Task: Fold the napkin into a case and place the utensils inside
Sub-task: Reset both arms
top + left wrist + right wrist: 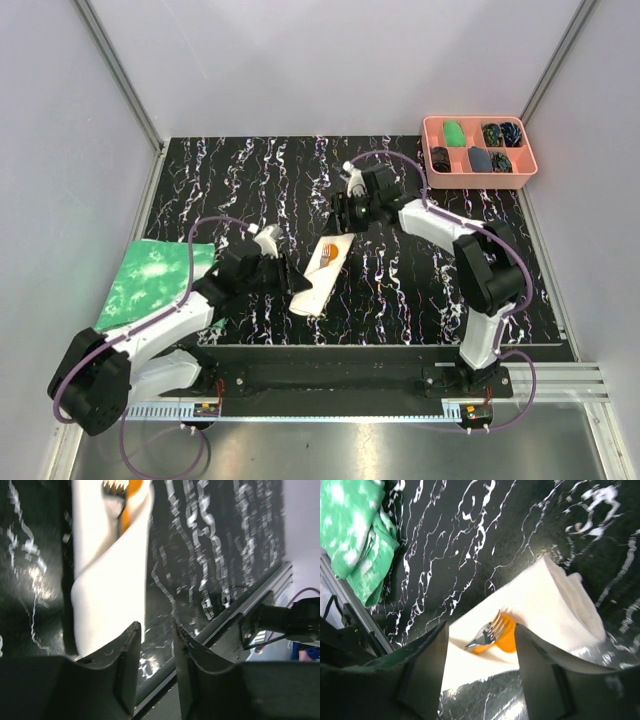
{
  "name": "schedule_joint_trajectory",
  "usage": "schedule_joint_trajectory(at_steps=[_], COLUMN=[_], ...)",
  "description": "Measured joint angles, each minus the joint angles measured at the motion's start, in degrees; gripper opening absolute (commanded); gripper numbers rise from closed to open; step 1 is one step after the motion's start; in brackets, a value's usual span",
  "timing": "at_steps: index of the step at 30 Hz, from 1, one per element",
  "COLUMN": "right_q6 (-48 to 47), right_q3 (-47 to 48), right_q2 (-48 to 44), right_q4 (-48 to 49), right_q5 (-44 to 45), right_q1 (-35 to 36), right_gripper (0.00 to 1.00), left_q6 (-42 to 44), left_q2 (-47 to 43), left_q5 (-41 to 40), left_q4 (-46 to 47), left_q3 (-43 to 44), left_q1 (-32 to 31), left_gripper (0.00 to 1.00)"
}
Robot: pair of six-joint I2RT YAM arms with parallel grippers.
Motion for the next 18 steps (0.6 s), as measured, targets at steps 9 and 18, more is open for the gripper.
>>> schedule_joint_trajectory(at_steps=[9,18], right_q6=[4.0,9.9], right_q3=[-0.9,-23.4], right_q2=[-19.5,-46.5], right_q4=[-15.5,-18.3], right_q5=[18.2,31.3], right_q1=[0.0,0.1], right_gripper=[1.00,1.00], left_q6=[1.6,1.4], left_q2=[-8.8,-16.0], left_q5=[-1.2,-1.8], left_q4=[-3.4,-2.0], left_q3=[3.0,2.6], left_q1=[0.0,0.0], left_gripper=[0.45,0.48])
